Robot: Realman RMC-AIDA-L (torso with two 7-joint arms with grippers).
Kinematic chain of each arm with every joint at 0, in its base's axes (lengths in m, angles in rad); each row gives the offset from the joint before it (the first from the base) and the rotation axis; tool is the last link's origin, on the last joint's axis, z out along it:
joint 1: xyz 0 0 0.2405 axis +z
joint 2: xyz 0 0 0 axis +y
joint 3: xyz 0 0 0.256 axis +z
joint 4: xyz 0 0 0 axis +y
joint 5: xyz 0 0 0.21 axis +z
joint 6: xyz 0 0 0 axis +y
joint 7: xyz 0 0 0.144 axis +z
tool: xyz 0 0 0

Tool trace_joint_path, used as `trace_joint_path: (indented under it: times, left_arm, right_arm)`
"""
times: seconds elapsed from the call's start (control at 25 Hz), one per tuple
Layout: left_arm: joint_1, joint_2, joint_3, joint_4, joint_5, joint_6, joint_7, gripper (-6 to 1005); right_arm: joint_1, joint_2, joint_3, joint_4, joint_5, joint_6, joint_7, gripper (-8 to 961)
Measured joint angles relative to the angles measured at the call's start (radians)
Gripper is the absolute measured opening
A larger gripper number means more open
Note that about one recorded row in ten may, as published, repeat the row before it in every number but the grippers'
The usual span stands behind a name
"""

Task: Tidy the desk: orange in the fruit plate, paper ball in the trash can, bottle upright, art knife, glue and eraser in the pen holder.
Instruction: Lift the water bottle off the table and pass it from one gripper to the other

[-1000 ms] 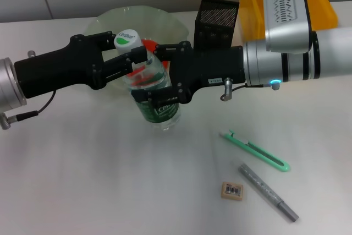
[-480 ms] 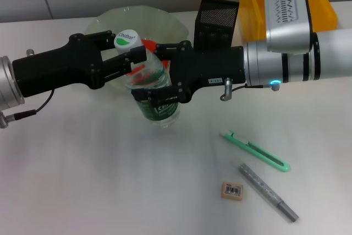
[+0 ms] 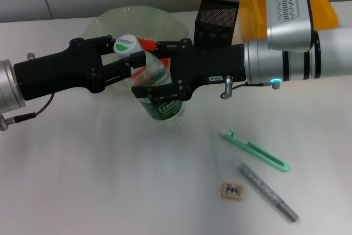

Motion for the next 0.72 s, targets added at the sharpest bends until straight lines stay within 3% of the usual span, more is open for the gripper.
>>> trace_joint_path:
  times: [0.72]
  left_arm:
    - [-0.001,0.012,-0.001,0.004,0.002,-0.001,-0.007,451]
  right_arm:
    - [0.000,0.002,0.003,0.005,0.002,-0.005,0.002,767]
